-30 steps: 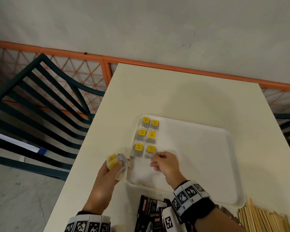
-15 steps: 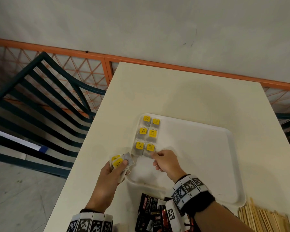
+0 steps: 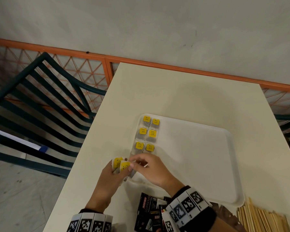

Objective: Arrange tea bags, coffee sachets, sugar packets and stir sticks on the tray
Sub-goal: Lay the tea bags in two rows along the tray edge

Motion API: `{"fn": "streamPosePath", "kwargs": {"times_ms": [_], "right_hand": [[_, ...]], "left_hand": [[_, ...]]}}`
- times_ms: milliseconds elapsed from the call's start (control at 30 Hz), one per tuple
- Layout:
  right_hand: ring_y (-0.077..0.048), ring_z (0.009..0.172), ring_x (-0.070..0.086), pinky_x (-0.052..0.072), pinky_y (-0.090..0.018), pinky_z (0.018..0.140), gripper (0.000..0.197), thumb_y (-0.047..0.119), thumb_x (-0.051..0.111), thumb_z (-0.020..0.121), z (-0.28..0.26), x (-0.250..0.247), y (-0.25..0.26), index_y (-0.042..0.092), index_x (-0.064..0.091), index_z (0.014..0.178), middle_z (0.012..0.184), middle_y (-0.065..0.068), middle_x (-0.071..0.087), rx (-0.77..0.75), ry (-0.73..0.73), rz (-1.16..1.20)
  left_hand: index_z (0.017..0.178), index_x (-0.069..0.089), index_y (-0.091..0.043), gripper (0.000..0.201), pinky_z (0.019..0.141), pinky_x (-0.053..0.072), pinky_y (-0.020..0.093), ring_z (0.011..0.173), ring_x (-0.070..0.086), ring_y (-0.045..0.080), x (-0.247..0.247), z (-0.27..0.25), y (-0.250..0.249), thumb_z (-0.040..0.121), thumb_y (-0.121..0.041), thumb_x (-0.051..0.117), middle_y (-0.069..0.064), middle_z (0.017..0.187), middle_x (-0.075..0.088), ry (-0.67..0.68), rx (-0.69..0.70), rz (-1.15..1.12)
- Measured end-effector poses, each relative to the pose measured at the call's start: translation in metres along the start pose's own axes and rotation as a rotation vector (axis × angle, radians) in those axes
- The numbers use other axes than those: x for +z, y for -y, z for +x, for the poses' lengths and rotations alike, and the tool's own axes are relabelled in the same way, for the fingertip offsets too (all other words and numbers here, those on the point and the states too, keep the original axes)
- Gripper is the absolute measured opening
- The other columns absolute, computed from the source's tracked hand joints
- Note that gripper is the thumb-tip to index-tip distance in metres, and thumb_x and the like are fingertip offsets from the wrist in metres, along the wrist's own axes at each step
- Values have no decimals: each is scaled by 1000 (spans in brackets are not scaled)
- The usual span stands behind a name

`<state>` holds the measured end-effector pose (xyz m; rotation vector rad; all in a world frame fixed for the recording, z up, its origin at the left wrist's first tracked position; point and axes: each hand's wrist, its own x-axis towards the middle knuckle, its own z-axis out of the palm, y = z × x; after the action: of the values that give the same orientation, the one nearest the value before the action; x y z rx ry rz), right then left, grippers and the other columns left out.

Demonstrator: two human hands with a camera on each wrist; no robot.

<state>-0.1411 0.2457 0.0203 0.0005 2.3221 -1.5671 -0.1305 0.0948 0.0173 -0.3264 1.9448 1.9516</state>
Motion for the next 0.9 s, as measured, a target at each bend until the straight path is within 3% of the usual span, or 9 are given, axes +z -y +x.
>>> {"fn": "streamPosePath", "kwargs": {"times_ms": [100,200,300,433,533,633,700,800,900], "right_hand": [[-3,74,54,47,-22,71,21,24,61,87,-3,-1,-2,15,67,106,87,7,62,72,103,7],[-5,71,54,51,-29,70,4,24,65,84,-4,0,-4,25,65,88,80,12,58,127,124,15],[-4,64,55,50,-19,57,10,18,65,84,-4,2,-9,24,57,81,79,9,60,181,132,62],[-13,53,58,50,-20,52,14,8,64,84,-1,6,-14,12,50,82,71,-5,59,352,-36,284],[-15,49,59,52,-22,50,18,5,64,83,4,12,-19,9,46,83,71,-9,58,414,-198,343],[-13,44,59,54,-23,51,18,1,62,83,8,18,-22,8,44,81,70,-8,56,399,-249,320],[-8,39,58,51,-19,47,18,1,61,83,10,21,-23,7,44,81,67,-6,55,378,-249,296],[-4,33,53,43,-17,41,19,5,62,84,11,24,-24,9,44,80,63,-6,54,360,-238,188],[-9,36,50,39,-18,38,24,8,65,82,12,24,-28,13,43,74,59,-4,50,341,-252,123]], "left_hand": [[93,63,-4,14,52,42,17,53,48,8,-6,-1,5,82,-12,68,1,63,58,-23,-8,7],[92,63,0,21,57,41,22,54,50,6,-9,-3,8,82,-18,67,-3,60,59,-2,-24,-2],[91,64,-2,27,64,43,25,63,54,9,-9,-4,9,85,-28,61,3,70,62,-1,-54,-65],[99,62,-12,15,69,47,26,78,59,18,-14,-4,11,85,-19,63,8,89,64,-64,-154,-182],[104,62,-12,47,81,48,32,102,61,27,-21,-3,14,60,-23,74,13,116,62,-79,-179,-279],[116,57,-12,32,89,45,33,113,58,27,-22,-7,15,84,-13,63,14,121,61,-52,-167,-284],[121,54,-13,31,89,45,31,112,58,25,-22,-8,16,91,-7,53,11,119,62,-37,-158,-275],[121,53,-14,33,81,49,26,104,61,19,-21,-11,14,90,-3,52,3,110,65,-27,-147,-240],[115,54,-17,30,74,52,20,100,61,16,-21,-13,15,89,-3,54,3,108,65,-29,-123,-207]]}}
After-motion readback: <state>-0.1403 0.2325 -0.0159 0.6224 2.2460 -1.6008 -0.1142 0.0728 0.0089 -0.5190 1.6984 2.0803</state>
